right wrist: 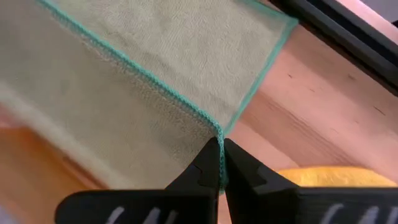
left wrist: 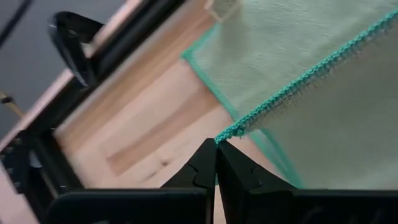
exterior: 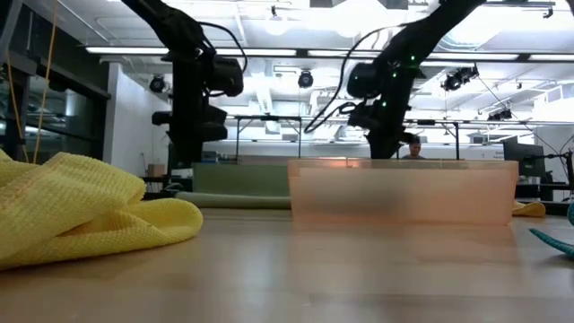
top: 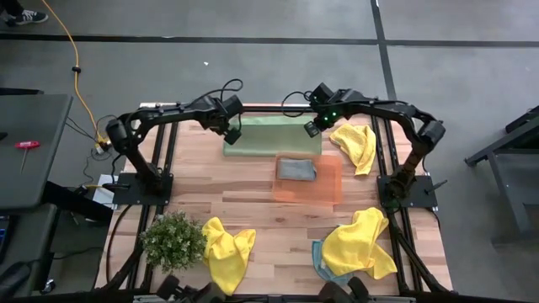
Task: Fold microfiber towels
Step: Fold the green microfiber towel
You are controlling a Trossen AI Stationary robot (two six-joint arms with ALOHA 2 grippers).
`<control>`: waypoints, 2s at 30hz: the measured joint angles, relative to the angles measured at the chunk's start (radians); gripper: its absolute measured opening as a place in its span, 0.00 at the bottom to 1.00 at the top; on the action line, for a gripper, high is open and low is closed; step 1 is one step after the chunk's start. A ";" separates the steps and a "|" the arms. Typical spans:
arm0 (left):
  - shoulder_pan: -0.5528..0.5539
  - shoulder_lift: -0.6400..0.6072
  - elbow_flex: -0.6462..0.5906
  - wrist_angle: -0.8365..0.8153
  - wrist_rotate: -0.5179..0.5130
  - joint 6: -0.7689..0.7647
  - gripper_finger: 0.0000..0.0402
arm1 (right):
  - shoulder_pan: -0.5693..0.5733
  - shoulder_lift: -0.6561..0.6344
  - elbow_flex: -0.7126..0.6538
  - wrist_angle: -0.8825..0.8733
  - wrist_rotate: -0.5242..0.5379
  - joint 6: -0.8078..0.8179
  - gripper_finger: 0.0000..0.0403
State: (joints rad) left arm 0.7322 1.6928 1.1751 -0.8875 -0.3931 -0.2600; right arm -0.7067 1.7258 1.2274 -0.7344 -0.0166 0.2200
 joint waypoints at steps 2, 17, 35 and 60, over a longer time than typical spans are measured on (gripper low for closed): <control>0.001 0.013 0.000 0.005 -0.039 -0.001 0.00 | 0.000 0.022 0.000 0.041 0.022 0.008 0.00; 0.006 0.068 0.000 0.076 -0.134 -0.039 0.01 | -0.029 0.069 0.000 0.183 0.129 0.085 0.00; 0.007 0.093 0.000 0.080 -0.198 -0.035 0.01 | -0.028 0.069 0.000 0.212 0.130 0.124 0.00; 0.007 0.093 0.000 0.084 -0.242 0.099 0.01 | -0.027 0.069 0.000 0.225 0.146 0.183 0.00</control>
State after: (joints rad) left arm 0.7394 1.7855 1.1751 -0.8032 -0.6352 -0.1608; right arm -0.7341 1.7950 1.2274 -0.5091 0.1299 0.4034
